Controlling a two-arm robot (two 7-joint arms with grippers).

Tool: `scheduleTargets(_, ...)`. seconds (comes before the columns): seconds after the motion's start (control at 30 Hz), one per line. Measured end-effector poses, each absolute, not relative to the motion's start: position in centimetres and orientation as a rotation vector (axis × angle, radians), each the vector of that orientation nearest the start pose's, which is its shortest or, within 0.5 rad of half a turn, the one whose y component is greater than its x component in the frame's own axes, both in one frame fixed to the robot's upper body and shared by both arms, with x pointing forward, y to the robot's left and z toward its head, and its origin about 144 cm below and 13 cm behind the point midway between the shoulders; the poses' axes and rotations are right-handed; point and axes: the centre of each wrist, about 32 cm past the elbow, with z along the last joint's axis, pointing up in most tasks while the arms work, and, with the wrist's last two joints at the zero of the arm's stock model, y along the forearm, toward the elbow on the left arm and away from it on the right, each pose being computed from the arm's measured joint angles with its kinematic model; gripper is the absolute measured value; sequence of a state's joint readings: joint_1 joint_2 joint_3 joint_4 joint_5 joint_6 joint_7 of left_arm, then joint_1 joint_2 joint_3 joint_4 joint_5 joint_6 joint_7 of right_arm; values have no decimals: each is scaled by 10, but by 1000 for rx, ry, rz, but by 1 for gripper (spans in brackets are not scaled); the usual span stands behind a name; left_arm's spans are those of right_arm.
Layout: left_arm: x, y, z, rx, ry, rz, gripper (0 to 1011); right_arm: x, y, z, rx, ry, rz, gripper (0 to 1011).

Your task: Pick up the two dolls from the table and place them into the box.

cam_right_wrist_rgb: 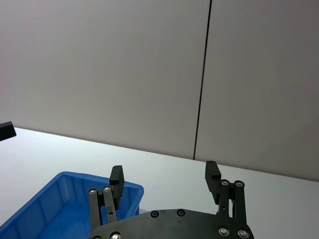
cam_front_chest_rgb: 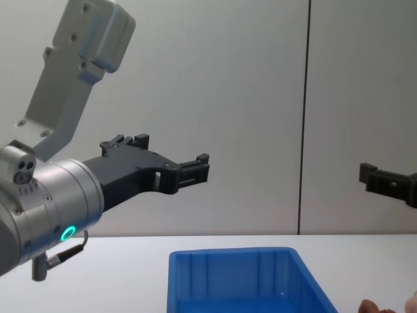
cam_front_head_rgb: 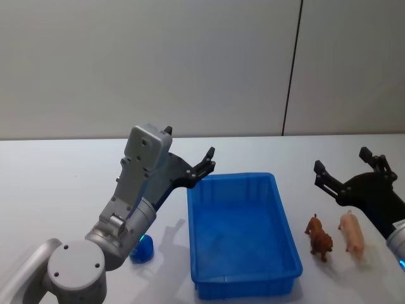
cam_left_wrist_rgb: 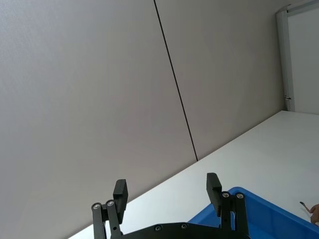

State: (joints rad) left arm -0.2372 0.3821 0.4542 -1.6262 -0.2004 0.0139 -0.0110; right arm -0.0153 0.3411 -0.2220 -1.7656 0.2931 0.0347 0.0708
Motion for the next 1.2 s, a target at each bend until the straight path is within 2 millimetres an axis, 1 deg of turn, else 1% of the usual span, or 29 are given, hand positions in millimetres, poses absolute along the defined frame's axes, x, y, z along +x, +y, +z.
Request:
scheduleTargets(0.3,492,198,1204,61,-268,1124,1001,443,-253,1186,-9,-36,-1232,1004)
scheduleTargets(0.7,492,198,1204,61,-268,1124,1001,445,-286,1177,-148,60,-1248,1004)
scheduleTargets(0.93,492,198,1204,61,-268,1124,1001,448,-297,1170,-226,114,-1238,1004)
scheduleTargets(1.2,492,198,1204,61,-268,1124,1001,453,-304,1161,-297,165,-1207,1004)
